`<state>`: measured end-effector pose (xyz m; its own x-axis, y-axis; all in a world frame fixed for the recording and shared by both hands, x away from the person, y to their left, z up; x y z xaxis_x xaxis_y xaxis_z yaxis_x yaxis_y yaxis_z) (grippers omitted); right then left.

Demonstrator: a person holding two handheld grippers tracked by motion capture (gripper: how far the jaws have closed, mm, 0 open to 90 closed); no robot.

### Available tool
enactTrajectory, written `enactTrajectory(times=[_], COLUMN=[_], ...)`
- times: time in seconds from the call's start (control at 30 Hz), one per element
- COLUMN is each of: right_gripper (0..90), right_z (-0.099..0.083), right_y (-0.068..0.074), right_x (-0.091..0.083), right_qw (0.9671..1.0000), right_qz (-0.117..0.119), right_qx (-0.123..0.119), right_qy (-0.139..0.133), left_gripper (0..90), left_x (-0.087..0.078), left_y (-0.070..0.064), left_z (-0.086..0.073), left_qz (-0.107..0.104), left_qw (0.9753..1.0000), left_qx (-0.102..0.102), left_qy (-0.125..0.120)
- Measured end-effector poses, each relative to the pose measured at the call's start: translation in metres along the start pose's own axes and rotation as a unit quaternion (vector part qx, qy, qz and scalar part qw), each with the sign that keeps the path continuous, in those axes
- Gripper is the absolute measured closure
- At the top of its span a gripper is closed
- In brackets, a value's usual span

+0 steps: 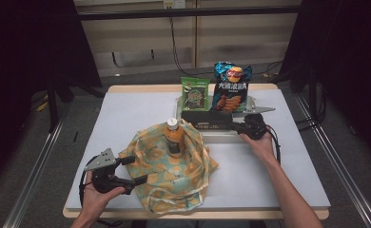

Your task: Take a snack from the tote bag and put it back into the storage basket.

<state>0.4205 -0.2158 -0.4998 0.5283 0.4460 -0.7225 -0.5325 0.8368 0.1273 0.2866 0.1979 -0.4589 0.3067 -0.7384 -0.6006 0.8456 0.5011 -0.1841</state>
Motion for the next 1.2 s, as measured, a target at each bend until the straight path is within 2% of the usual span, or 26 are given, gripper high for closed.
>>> enactTrajectory(times=[0.13,0.27,0.4,0.57,0.67,0.77,0.9,0.97,1.2], right_gripper=[85.1,90.0,90.0,90.0,90.0,90.0,90.0,90.0,90.0], right_z=[0.0,0.001,0.003,0.004,0.006,0.013,0.019,0.022,0.026], right_y=[-0.001,-0.004,-0.014,-0.022,-0.022,-0.02,-0.018,-0.015,-0.013], right_x=[0.001,-0.008,-0.014,-0.005,-0.001,0.002,0.004,0.007,0.013], right_qw=[1.0,1.0,0.9996,0.9988,0.9984,0.9978,0.998,0.998,0.9983], right_qz=[0.002,-0.003,-0.012,-0.029,-0.031,-0.028,-0.027,-0.019,-0.022], right_qx=[0.0,0.002,0.022,0.039,0.046,0.059,0.054,0.056,0.051], right_qy=[0.006,0.0,-0.012,-0.009,-0.006,-0.016,-0.016,-0.024,-0.017], left_gripper=[11.7,11.8,11.8,11.8,11.8,11.8,11.8,11.8,11.8], left_x=[0.0,-0.002,-0.001,0.0,0.0,0.0,-0.001,-0.001,0.001], left_y=[0.002,0.003,0.004,0.003,0.003,0.004,0.004,0.003,0.005], left_z=[-0.001,-0.002,-0.003,-0.003,-0.004,-0.004,-0.004,-0.004,-0.003], left_qz=[0.001,0.0,0.002,0.002,0.004,0.002,0.004,0.004,0.005], left_qw=[1.0,1.0,1.0,1.0,1.0,1.0,1.0,1.0,1.0], left_qx=[0.001,-0.004,-0.006,-0.004,-0.005,-0.006,-0.005,-0.006,-0.007], left_qy=[0.0,-0.004,-0.002,0.0,0.002,0.002,0.002,0.002,0.003])
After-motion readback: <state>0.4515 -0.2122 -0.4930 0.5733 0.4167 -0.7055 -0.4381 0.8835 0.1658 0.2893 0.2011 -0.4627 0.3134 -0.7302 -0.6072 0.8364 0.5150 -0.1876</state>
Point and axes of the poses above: each handheld gripper's, and its own axes: x roughly forward along the jaws, z roughly out of its top, y roughly to its left, the point moved 5 cm from there along x, roughly forward along the jaws, and after that the axes turned 11 degrees about y, right-handed, at the moved point
